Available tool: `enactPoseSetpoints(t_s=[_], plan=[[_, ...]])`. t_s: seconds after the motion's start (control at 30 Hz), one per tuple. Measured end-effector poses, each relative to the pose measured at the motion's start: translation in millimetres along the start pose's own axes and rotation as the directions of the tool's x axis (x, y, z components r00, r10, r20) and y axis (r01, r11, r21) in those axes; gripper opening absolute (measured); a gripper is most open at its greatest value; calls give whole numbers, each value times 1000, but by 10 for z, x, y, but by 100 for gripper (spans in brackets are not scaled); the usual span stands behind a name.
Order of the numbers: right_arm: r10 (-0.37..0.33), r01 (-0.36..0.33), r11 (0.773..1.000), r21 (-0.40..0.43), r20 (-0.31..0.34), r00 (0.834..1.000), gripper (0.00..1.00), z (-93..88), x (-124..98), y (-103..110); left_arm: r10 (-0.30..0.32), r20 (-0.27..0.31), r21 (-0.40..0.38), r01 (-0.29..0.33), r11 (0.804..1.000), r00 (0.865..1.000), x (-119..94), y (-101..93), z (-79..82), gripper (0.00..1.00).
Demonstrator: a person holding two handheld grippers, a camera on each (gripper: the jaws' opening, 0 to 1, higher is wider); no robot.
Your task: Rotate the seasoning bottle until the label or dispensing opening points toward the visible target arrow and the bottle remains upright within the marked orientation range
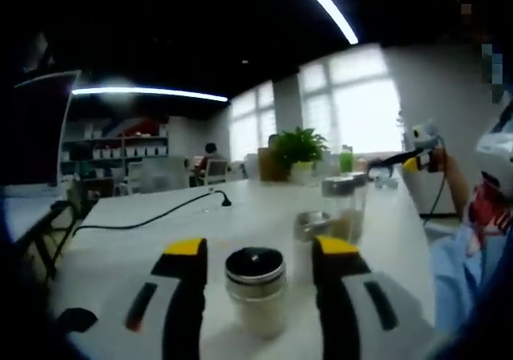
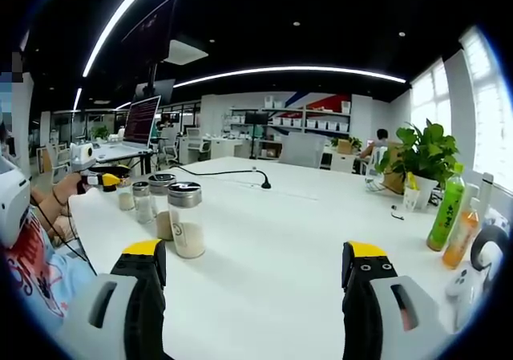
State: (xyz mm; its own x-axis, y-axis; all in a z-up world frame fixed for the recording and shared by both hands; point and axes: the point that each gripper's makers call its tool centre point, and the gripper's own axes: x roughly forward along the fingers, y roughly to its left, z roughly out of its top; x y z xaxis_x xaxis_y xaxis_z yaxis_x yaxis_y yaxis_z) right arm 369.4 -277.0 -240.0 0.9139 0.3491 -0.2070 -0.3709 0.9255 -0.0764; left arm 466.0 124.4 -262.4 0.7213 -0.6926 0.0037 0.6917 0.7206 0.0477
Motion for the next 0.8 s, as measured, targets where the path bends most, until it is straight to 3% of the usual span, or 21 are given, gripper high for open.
enactPoseSetpoints(t_s=[0.07,0.13,0.3,0.63,0.73,0.8], plan=[[-3,3,1000,1,0,1000,94,-2,-4,-4,43,2,-25,-43,999,999,-28,3,10,55],[-4,4,1000,2,1,1000,94,-1,-5,-4,79,27,-14,-78,997,997,-45,6,42,55],[5,-5,1000,-4,-4,1000,94,-13,7,14,152,19,-1,-152,988,988,-55,46,36,54],[-9,10,1000,-13,8,1000,96,20,-26,-25,254,32,5,-255,967,967,-48,84,29,55],[59,-60,998,12,68,996,98,115,-35,100,278,29,8,-278,960,960,-42,113,12,55],[64,-65,998,8,74,995,99,136,-52,111,281,33,-11,-281,960,959,-37,110,14,54]])
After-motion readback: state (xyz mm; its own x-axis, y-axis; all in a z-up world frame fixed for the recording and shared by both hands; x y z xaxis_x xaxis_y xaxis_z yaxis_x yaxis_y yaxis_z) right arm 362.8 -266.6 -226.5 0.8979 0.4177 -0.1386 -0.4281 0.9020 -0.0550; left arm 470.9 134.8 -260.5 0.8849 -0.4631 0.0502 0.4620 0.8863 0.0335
